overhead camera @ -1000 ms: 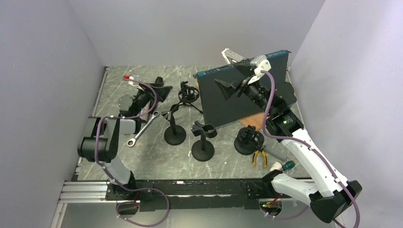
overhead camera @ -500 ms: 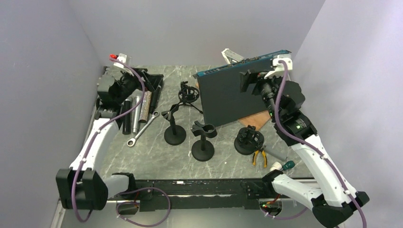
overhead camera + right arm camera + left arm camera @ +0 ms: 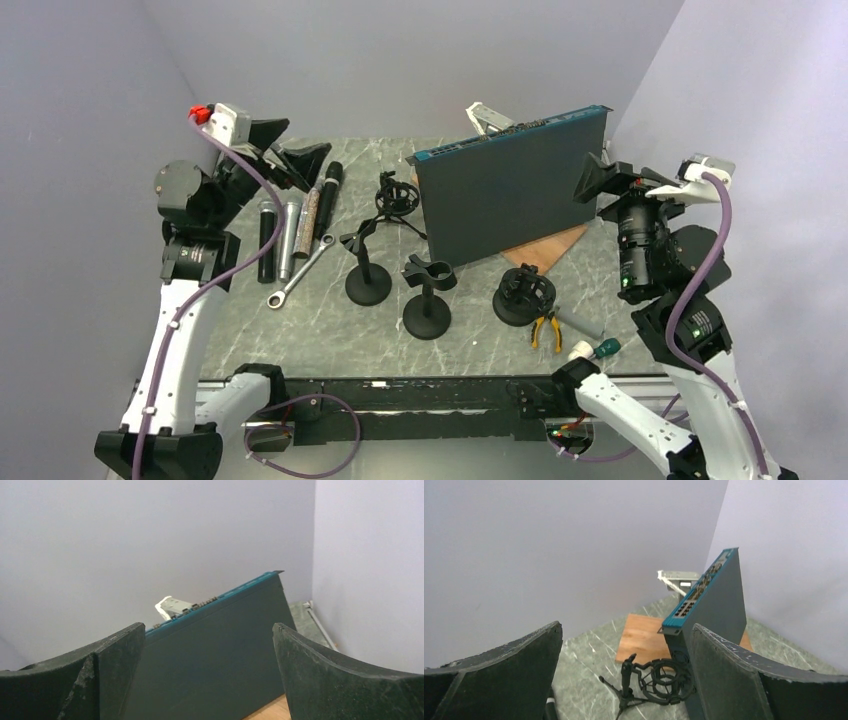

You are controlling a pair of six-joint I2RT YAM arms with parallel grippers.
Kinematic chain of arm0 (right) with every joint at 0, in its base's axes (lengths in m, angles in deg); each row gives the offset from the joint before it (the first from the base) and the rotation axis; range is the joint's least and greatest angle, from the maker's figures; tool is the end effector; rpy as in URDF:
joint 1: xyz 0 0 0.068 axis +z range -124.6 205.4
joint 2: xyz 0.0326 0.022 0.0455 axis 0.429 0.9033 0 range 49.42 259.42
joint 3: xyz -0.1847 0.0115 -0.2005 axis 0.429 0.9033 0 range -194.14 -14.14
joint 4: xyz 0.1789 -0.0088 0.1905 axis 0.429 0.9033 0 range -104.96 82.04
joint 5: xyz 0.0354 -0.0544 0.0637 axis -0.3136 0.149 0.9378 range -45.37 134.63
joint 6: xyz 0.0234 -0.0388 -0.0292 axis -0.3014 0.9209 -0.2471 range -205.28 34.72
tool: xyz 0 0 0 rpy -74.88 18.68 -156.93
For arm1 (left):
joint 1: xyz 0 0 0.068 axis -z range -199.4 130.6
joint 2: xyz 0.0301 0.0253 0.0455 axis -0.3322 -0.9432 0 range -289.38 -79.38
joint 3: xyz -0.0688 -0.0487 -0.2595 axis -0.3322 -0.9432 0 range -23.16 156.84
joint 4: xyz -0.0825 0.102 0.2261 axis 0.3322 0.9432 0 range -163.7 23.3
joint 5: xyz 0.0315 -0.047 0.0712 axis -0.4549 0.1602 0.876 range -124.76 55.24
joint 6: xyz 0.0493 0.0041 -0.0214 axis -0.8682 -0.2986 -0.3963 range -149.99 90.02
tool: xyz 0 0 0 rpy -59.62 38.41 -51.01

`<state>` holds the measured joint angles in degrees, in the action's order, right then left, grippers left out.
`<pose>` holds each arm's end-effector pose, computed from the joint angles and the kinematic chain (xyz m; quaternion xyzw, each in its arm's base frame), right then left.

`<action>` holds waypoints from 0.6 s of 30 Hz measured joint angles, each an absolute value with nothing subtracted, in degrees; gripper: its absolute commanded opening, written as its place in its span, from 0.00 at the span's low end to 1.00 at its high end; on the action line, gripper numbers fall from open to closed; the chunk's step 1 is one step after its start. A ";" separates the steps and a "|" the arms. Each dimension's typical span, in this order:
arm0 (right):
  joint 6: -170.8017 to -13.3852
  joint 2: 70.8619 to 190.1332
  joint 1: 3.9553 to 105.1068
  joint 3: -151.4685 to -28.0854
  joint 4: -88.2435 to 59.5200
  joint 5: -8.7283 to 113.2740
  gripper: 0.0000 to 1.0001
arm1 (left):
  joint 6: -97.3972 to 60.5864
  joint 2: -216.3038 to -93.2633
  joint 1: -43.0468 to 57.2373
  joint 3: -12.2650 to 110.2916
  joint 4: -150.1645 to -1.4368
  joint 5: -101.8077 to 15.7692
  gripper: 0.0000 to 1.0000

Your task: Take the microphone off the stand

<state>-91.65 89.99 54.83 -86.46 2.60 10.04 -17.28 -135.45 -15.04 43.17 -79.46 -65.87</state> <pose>0.0939 0.0296 0.4905 0.1126 0.6216 0.0577 0.7730 0.2014 -0.0338 0.4640 0.1715 0.5937 -0.2738 0.7370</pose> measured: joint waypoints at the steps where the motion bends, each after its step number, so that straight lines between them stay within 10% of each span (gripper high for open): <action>1: -91.39 90.10 54.79 -86.48 2.54 9.10 1.00 | -17.23 -135.06 -14.93 43.48 -79.46 -65.50 0.99; 18: -85.36 93.32 54.79 -87.05 2.54 1.43 1.00 | -11.42 -134.25 -13.93 46.29 -81.12 -61.70 1.00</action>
